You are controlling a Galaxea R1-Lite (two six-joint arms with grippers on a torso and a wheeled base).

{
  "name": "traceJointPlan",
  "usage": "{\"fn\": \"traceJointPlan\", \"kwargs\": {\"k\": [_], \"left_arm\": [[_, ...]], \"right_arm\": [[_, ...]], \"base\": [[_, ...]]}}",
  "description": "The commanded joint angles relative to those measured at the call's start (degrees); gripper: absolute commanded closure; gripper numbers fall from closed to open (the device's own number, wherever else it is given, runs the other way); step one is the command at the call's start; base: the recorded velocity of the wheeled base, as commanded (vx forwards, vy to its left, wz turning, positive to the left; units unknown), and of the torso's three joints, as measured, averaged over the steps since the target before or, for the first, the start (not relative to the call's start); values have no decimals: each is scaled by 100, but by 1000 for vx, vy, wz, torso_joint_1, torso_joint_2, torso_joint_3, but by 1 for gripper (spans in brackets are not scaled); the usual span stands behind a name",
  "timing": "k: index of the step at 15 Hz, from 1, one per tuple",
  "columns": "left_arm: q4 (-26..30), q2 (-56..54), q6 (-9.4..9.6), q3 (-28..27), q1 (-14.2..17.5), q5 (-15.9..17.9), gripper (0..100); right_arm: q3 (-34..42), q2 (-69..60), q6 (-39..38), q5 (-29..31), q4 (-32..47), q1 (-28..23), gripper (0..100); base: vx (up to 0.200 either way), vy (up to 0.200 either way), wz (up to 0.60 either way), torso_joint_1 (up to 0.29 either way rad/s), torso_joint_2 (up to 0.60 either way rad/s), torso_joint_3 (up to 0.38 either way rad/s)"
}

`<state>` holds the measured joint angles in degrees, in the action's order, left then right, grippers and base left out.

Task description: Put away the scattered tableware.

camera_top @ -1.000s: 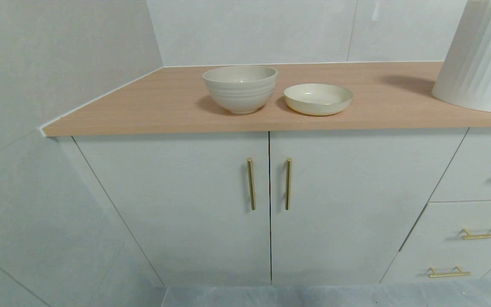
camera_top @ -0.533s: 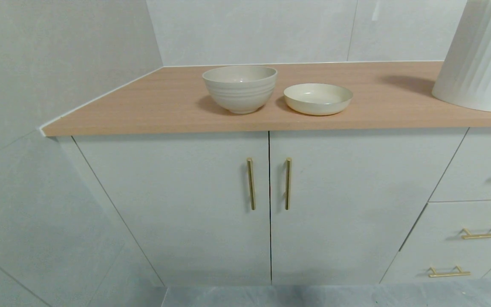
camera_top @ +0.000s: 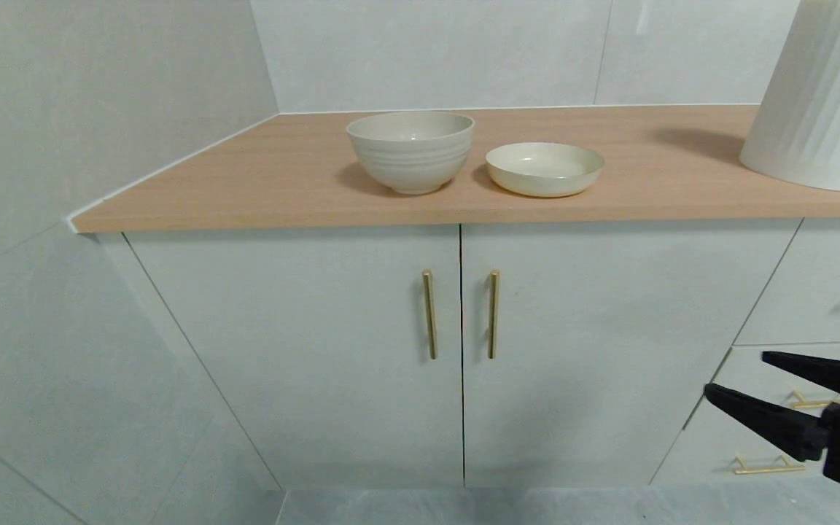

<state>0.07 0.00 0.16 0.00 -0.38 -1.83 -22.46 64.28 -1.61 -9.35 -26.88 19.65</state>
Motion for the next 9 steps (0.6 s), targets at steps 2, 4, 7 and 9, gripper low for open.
{"fn": "traceJointPlan", "kwargs": {"k": [2, 4, 7, 9], "left_arm": [[1, 0, 11, 0, 3, -2, 0], [1, 0, 2, 0, 3, -2, 0], [1, 0, 2, 0, 3, -2, 0], [1, 0, -7, 0, 3, -2, 0]], "right_arm": [[-1033, 2097, -744, -278, -801, 1252, 0], [-1279, 2704, -762, -375, -1320, 1524, 0], [-1824, 3530, -753, -375, -1909, 1797, 0], [-2052, 3890, -1096, -366, -1961, 1797, 0]], "base": [[0, 0, 0, 0, 0, 0], [0, 0, 0, 0, 0, 0], [0, 0, 0, 0, 0, 0], [0, 0, 0, 0, 0, 0]]}}
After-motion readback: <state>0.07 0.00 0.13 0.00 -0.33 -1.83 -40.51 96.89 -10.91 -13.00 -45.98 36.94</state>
